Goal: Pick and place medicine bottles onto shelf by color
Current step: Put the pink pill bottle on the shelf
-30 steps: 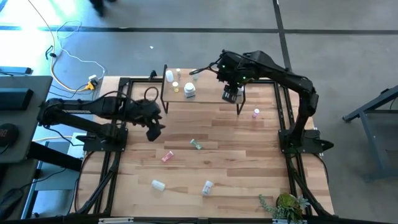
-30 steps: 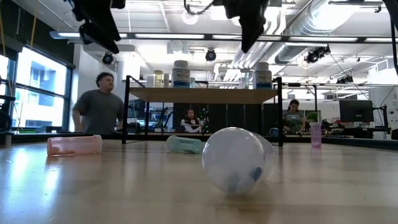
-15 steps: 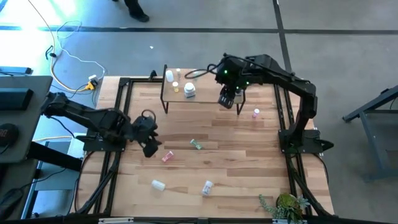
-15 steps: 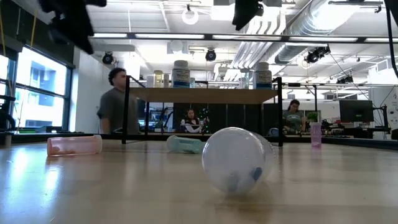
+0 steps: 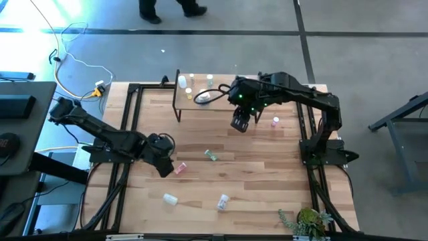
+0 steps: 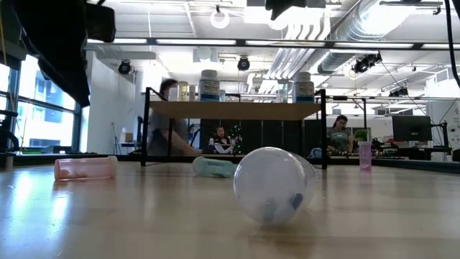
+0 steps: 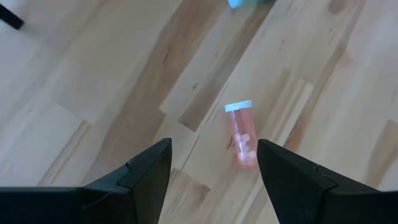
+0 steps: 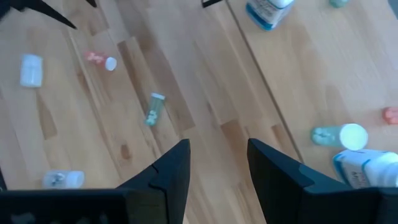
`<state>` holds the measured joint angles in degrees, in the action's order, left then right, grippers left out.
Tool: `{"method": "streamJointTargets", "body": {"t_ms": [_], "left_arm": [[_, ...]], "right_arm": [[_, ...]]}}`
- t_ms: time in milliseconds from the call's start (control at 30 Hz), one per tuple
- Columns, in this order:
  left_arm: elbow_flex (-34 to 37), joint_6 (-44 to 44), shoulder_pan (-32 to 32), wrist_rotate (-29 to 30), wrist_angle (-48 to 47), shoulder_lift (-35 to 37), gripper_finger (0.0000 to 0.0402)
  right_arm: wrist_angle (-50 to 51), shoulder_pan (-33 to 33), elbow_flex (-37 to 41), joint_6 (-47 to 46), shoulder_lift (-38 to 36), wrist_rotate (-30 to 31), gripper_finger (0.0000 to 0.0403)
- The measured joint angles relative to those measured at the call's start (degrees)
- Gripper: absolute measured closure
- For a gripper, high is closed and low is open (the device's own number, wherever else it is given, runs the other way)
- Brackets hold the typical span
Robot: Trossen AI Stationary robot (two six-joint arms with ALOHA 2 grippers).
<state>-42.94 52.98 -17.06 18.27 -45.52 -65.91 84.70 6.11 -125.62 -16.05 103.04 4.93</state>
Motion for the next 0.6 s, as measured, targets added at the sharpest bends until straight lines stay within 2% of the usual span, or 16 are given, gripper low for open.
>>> {"method": "streamJointTargets", "body": {"t_ms": [167,333,600], "left_arm": [[0.0,-1.1,-0.7,-0.4,4.8,-6.7,0.0174],[0.0,-2.1,-1.0,-3.3,9.1,-12.7,0.0174],[0.0,-2.2,-1.0,-6.0,13.3,-19.5,0.0174]], "right_arm": [[-0.1,-0.8,0.0,-0.6,0.0,0.0,0.0251],[-0.6,-0.9,0.0,-0.6,0.0,0.0,0.0251],[-0.9,-0.9,0.0,-0.6,0.0,0.1,0.0252]]}}
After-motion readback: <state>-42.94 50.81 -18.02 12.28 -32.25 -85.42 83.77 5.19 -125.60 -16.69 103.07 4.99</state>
